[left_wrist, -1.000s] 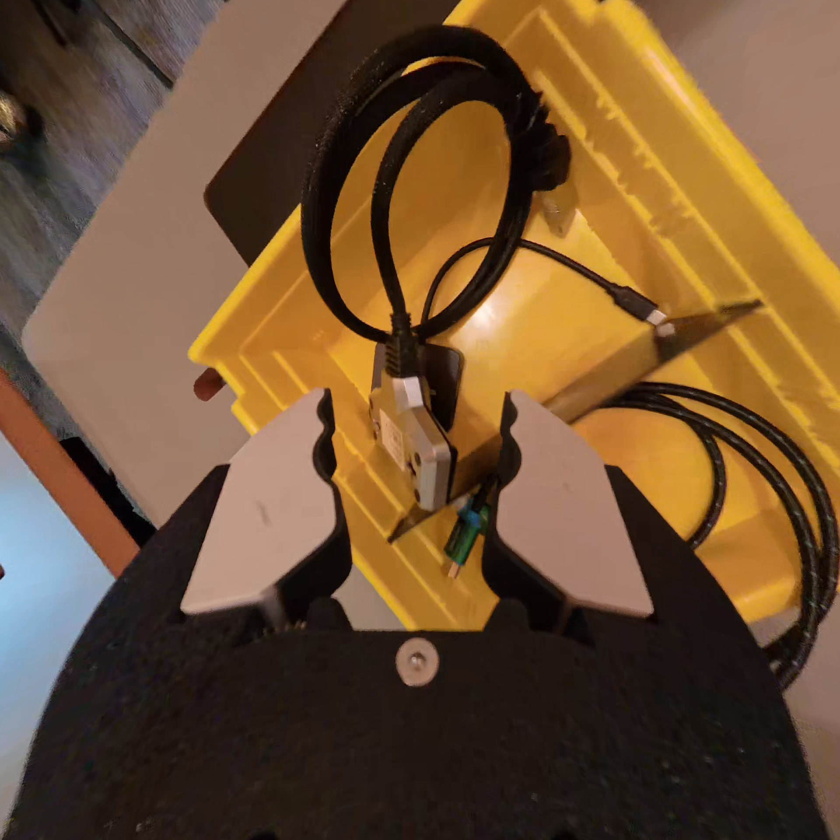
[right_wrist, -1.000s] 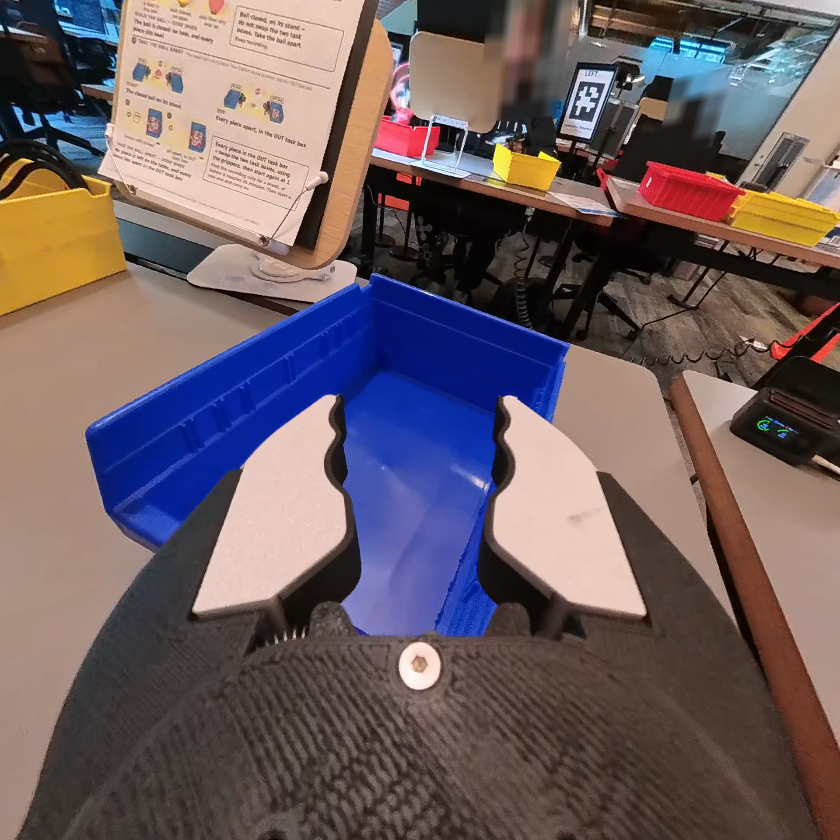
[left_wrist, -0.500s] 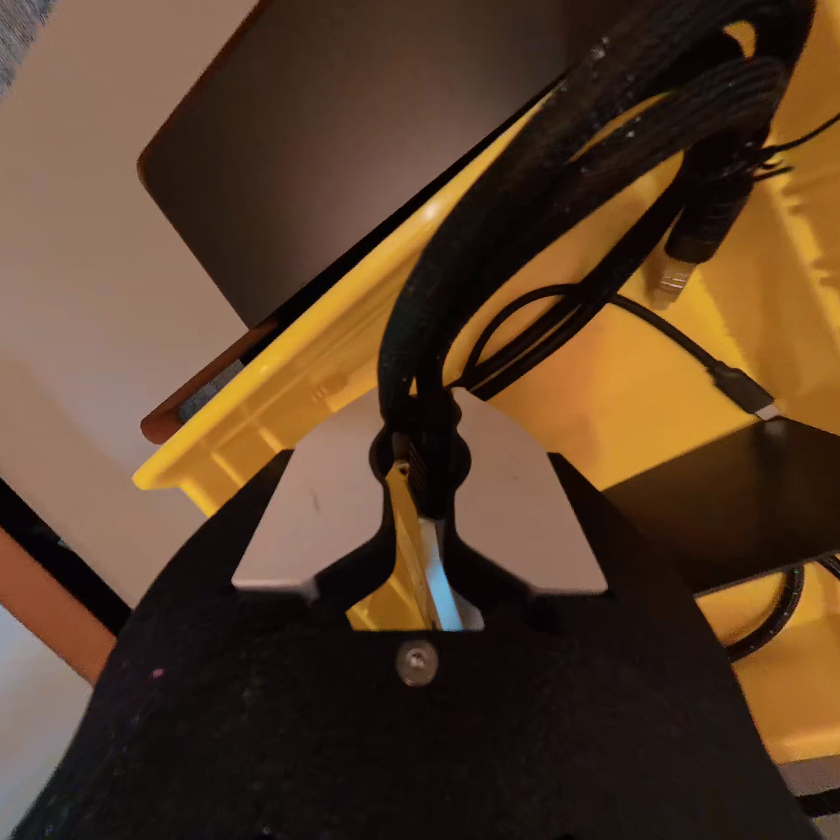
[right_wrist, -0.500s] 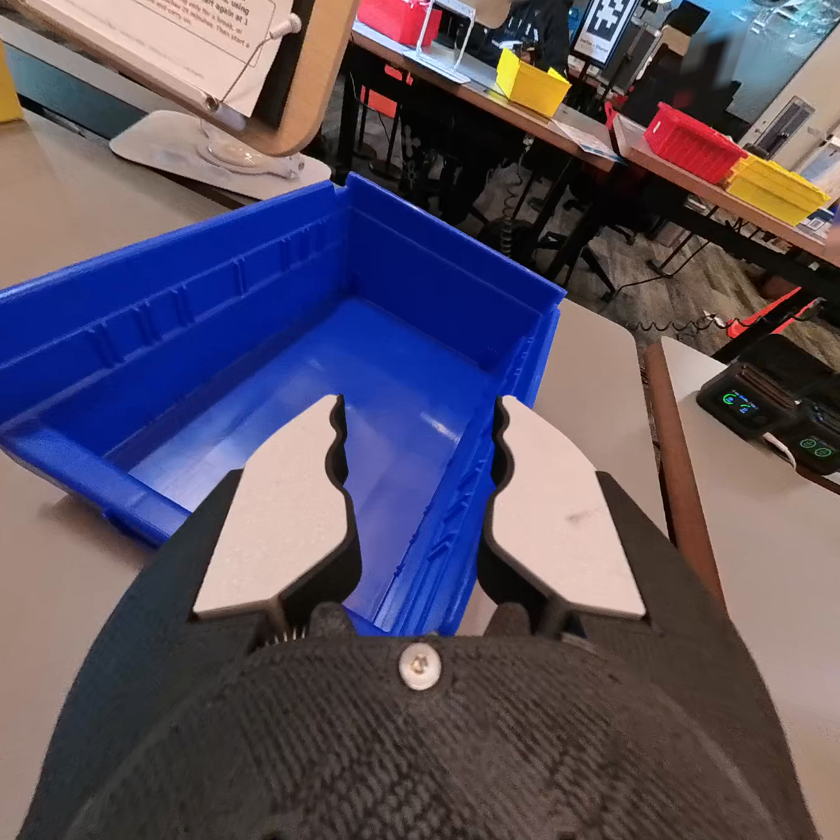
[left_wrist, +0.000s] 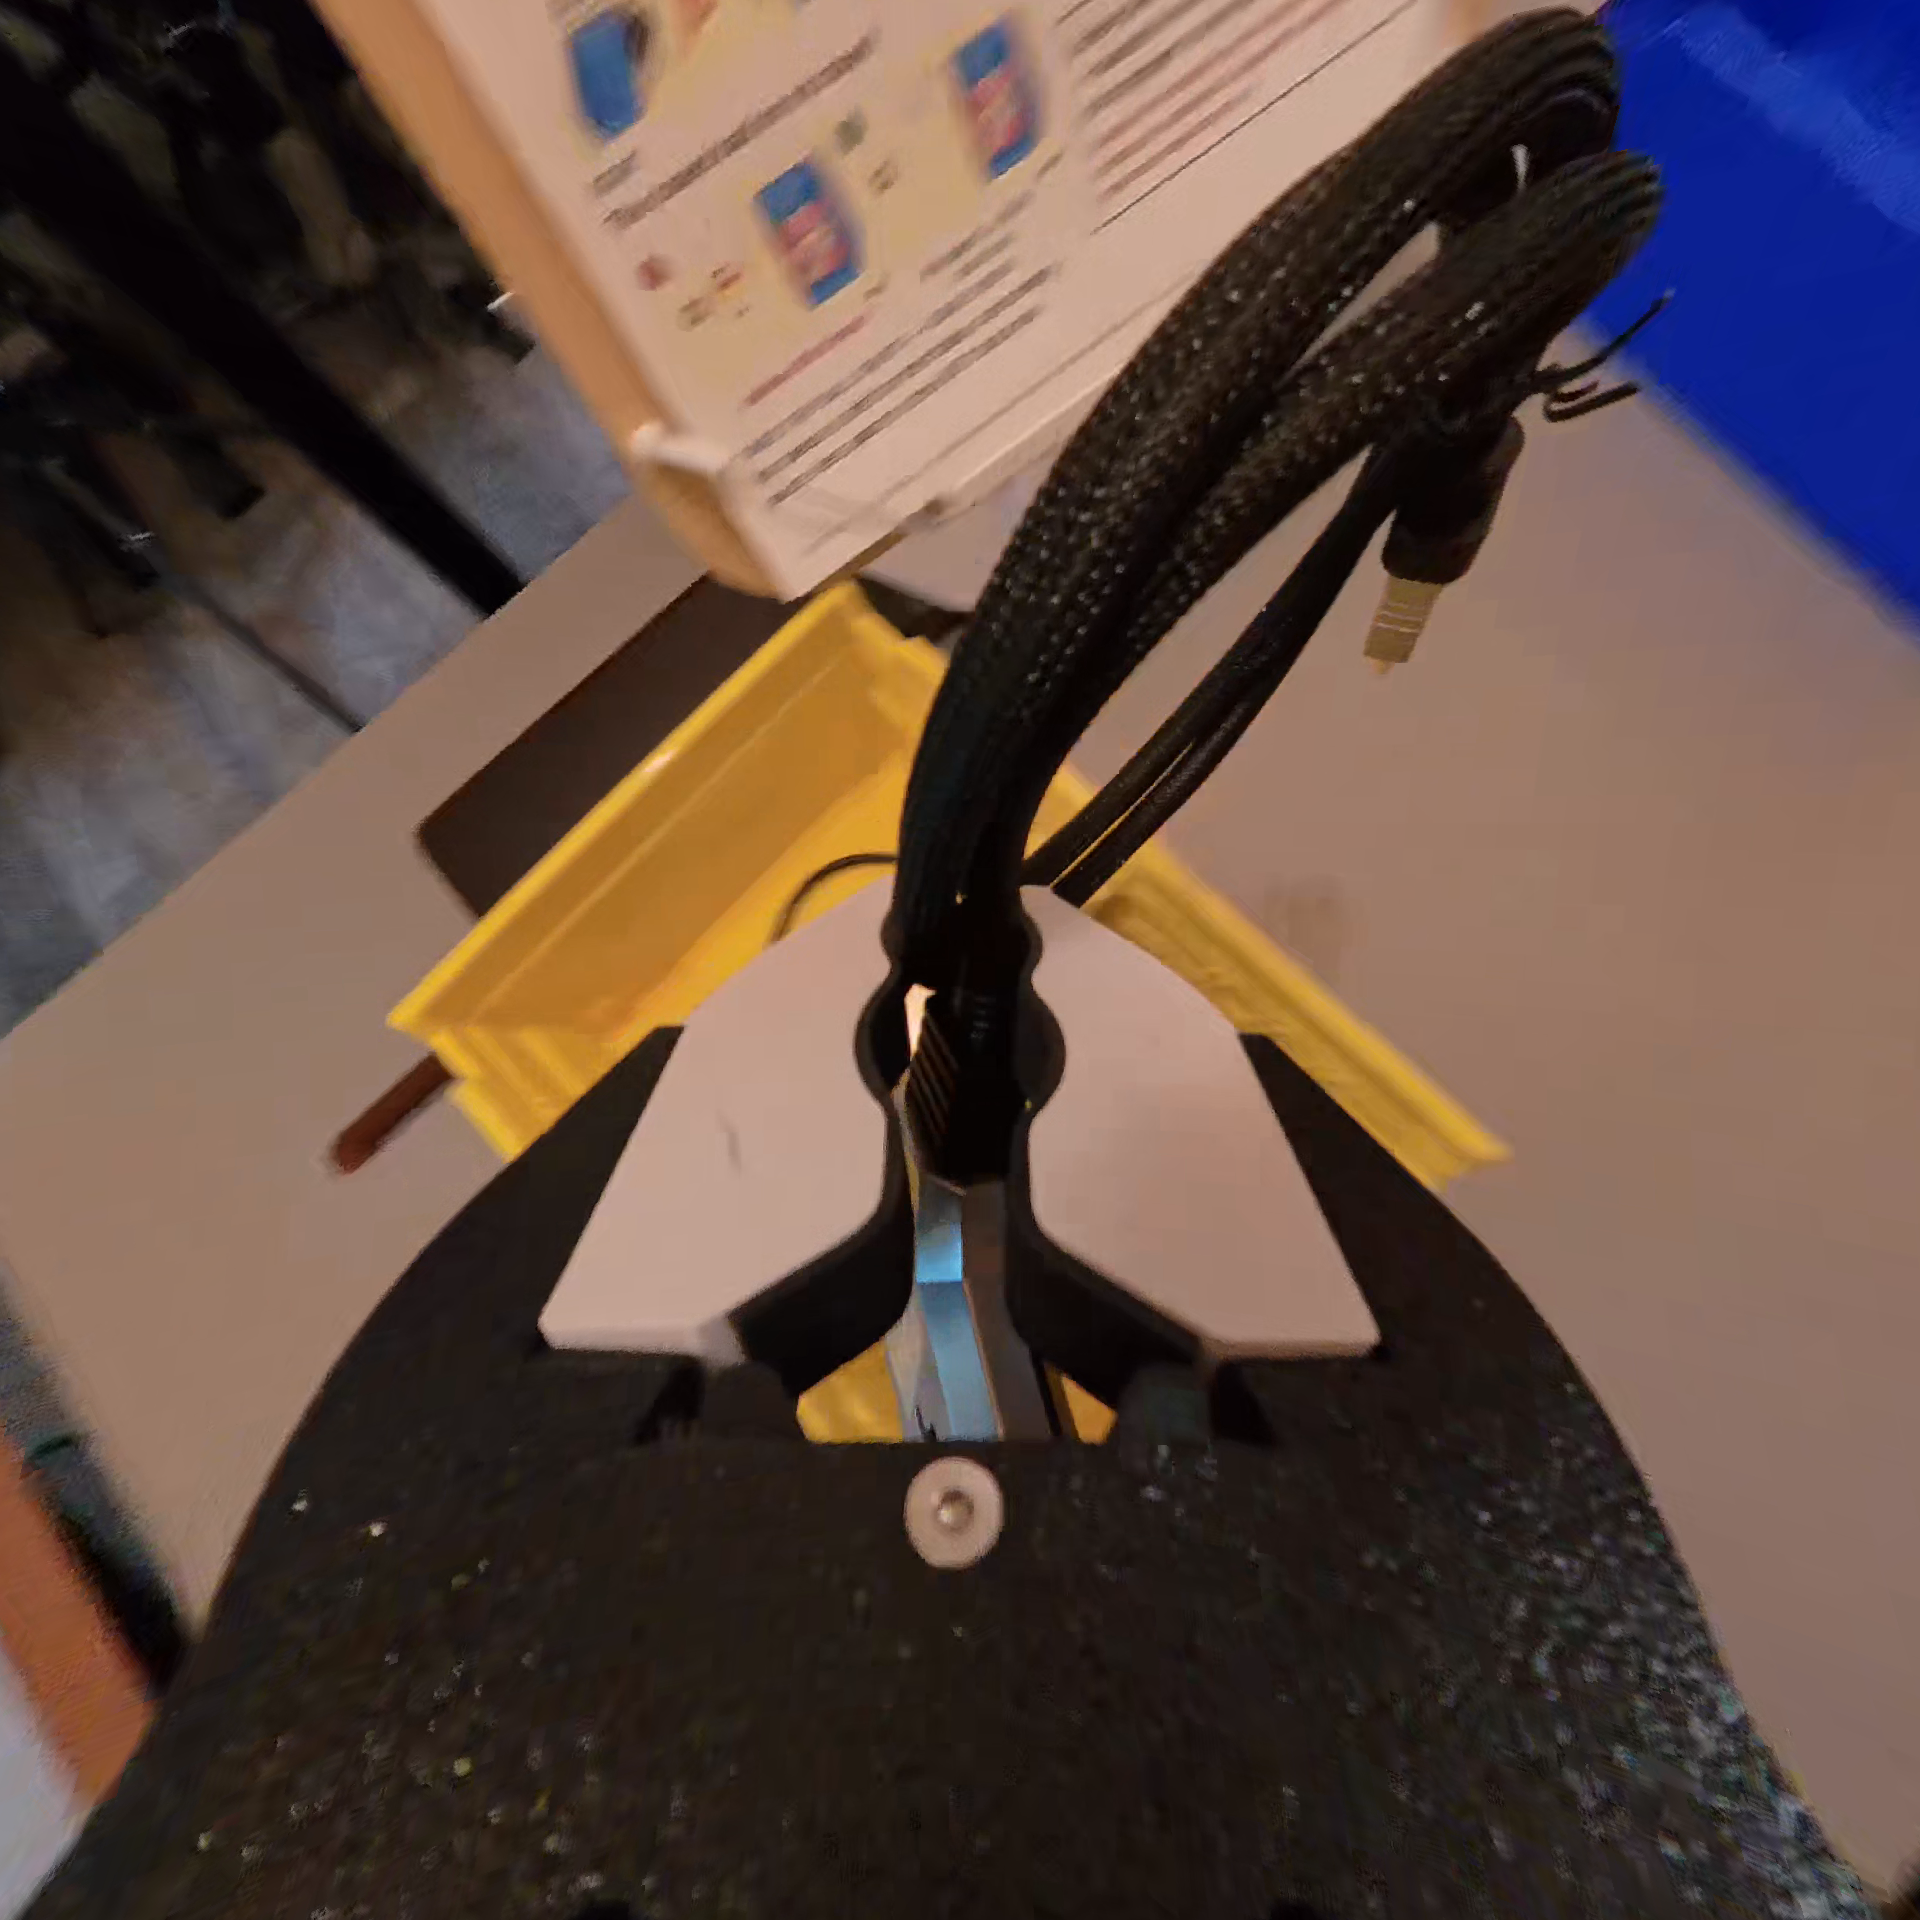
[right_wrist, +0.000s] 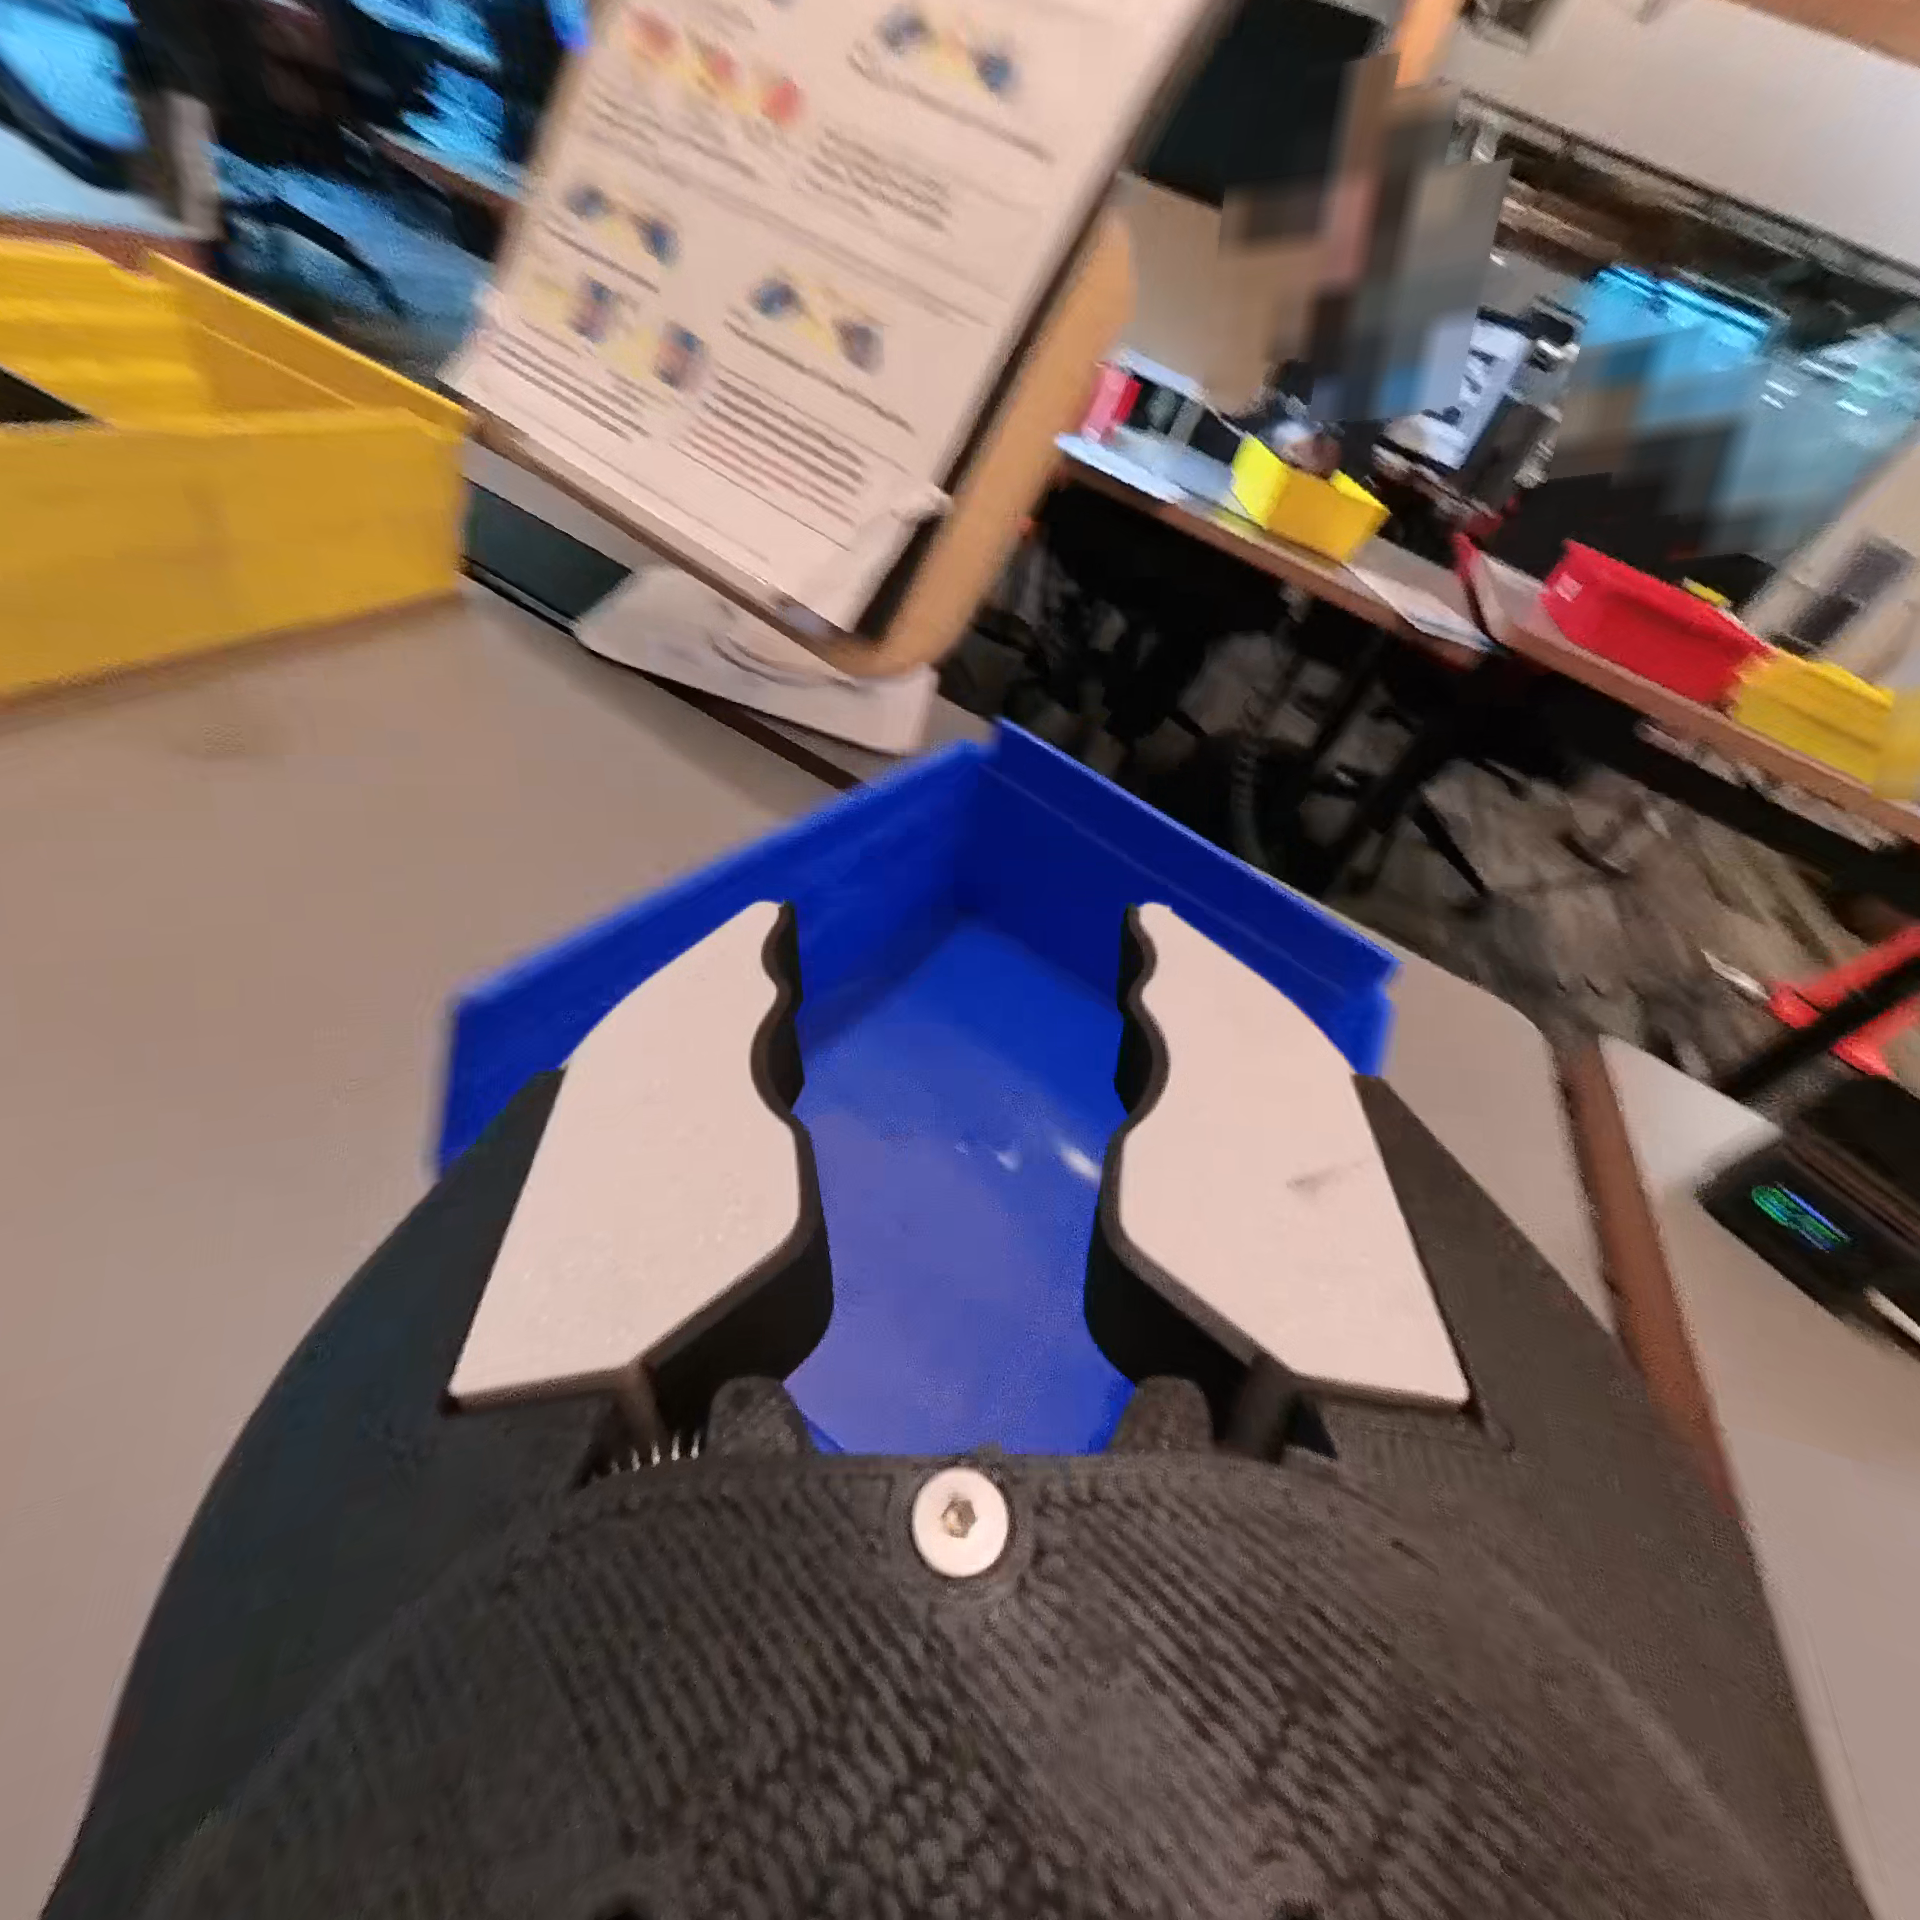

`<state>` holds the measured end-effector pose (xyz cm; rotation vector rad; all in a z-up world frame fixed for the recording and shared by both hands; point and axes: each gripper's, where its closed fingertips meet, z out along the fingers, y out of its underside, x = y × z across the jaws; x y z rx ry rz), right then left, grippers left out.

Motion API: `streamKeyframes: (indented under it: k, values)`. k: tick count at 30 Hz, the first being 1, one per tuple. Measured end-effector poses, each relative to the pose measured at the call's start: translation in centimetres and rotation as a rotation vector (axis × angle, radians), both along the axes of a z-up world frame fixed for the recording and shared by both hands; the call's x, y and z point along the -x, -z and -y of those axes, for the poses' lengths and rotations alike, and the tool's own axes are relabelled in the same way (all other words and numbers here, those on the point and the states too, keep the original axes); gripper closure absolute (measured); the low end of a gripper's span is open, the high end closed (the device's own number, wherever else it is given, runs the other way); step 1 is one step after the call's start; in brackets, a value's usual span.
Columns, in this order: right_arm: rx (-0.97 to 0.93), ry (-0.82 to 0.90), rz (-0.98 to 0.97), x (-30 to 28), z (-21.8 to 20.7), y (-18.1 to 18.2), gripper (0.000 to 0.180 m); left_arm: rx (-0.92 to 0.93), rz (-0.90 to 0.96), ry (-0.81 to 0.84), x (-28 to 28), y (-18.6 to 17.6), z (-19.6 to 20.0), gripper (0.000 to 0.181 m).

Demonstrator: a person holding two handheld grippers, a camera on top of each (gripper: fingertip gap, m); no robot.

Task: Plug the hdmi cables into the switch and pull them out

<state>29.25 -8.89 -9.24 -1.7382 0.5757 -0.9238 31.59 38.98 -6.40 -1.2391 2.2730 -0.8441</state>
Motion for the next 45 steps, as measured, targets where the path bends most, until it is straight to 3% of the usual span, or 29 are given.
streamKeyframes:
  k: [1,5,10,13,16,17,18,19,22,27,30,32,33,38,40,42,45]
  values:
    - [-0.018,-0.068,0.001,0.9,-1.8,-0.4,0.121,0.055,-0.008,0.028,1.4,-0.7,1.8,0.167]
    - [-0.134,-0.391,-0.057,5.7,-10.0,-0.9,0.118,0.292,-0.082,0.146,7.3,-1.6,9.8,0.166]
    - [-0.345,-0.757,-0.317,12.4,-19.3,1.1,0.105,0.733,-0.086,0.276,13.1,-1.9,19.8,0.166]
    - [-0.409,-0.867,-0.419,14.9,-21.9,2.3,0.099,0.994,-0.091,0.357,15.8,-2.4,24.2,0.166]
    - [-0.486,-1.011,-0.508,17.4,-23.0,1.7,0.101,1.068,-0.11,0.408,17.2,-1.8,26.7,0.166]
    - [-0.518,-1.049,-0.513,17.9,-22.9,1.1,0.114,1.059,-0.113,0.416,17.4,-1.4,27.2,0.166]
    - [-0.527,-1.097,-0.516,18.6,-22.8,0.8,0.137,1.051,-0.124,0.436,17.7,-1.2,27.6,0.166]
    - [-0.512,-1.11,-0.522,18.7,-22.7,1.0,0.146,1.046,-0.137,0.458,18.0,-1.1,27.9,0.166]
    - [-0.496,-1.178,-0.591,19.3,-22.2,1.1,0.153,1.01,-0.127,0.511,18.3,-1.1,28.2,0.166]
    - [-0.804,-1.2,-0.667,18.2,-21.5,-1.9,0.159,0.921,-0.038,0.478,16.4,-2.8,28.1,0.156]
    - [-0.945,-1.178,-0.69,17.7,-21.0,-3.1,0.159,0.83,0.005,0.443,15.4,-3.3,27.7,0.138]
    - [-1.088,-1.178,-0.735,17.2,-20.4,-4.3,0.158,0.787,0.042,0.417,15.4,-3.6,27.2,0.105]
    - [-1.146,-1.171,-0.749,16.9,-20.1,-4.7,0.159,0.755,0.07,0.408,15.5,-3.5,26.7,0.1]
    - [-1.285,-1.056,-0.861,14.6,-19.4,-4.4,0.159,0.632,0.547,0.216,16.8,-5.1,23.0,0.1]
    - [-1.327,-1.029,-0.923,14.2,-19.4,-4.2,0.159,0.44,0.675,0.168,18.2,-3.5,22.7,0.1]
    - [-1.369,-1.001,-0.98,14.1,-19.6,-4.0,0.159,0.257,0.762,0.117,19.1,-1.6,23.0,0.087]
    - [-1.325,-0.965,-0.988,15.2,-20.8,-3.4,0.159,0.108,0.87,0.052,19.9,-0.3,24.1,0.079]
